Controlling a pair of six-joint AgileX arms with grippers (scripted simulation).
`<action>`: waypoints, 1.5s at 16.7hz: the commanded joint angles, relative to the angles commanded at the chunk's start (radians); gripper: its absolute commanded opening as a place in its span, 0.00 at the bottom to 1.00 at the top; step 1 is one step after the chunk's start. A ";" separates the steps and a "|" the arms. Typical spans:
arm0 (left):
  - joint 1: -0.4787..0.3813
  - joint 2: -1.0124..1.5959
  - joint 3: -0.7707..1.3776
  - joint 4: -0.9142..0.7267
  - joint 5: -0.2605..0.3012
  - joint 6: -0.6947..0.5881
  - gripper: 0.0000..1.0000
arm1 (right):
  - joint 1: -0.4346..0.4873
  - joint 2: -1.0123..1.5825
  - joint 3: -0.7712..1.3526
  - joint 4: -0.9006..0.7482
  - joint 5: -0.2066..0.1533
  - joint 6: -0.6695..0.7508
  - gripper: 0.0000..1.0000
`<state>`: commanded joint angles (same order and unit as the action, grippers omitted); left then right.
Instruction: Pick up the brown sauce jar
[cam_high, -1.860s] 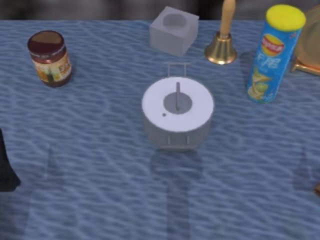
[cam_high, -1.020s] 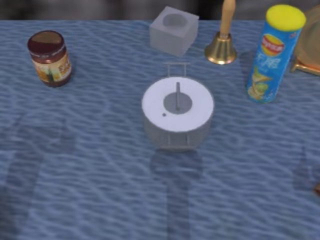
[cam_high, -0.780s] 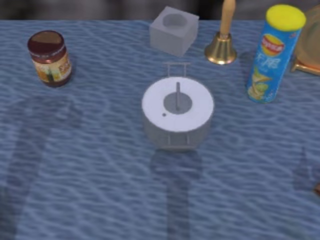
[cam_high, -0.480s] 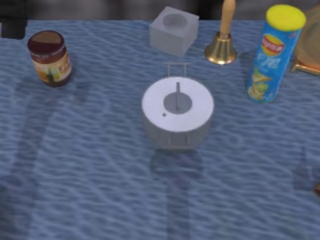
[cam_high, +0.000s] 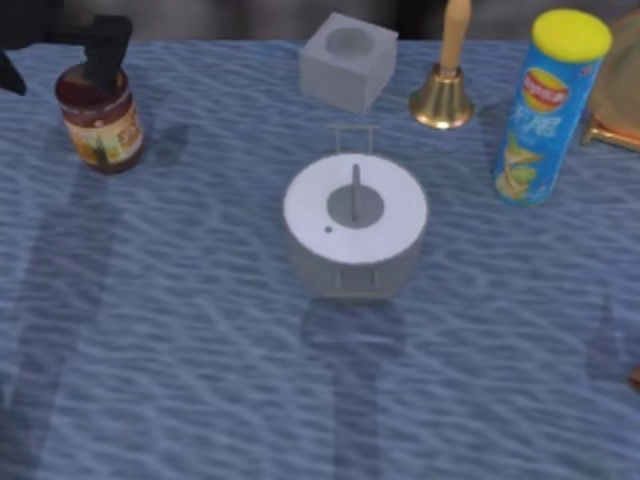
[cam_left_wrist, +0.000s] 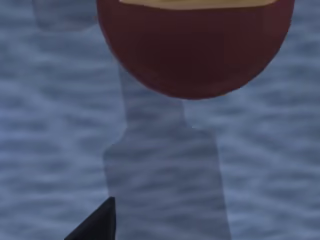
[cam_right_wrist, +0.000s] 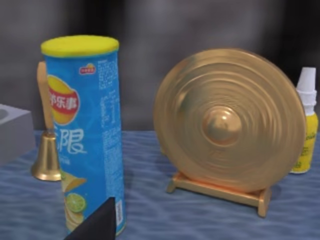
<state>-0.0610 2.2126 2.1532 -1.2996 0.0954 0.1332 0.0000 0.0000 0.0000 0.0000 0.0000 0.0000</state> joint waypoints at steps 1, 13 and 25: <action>0.001 0.077 0.087 -0.038 -0.005 0.002 1.00 | 0.000 0.000 0.000 0.000 0.000 0.000 1.00; 0.012 0.481 0.668 -0.201 -0.057 0.015 1.00 | 0.000 0.000 0.000 0.000 0.000 0.000 1.00; 0.009 0.683 0.960 -0.286 -0.054 0.013 1.00 | 0.000 0.000 0.000 0.000 0.000 0.000 1.00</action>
<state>-0.0523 2.8953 3.1128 -1.5854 0.0414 0.1460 0.0000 0.0000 0.0000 0.0000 0.0000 0.0000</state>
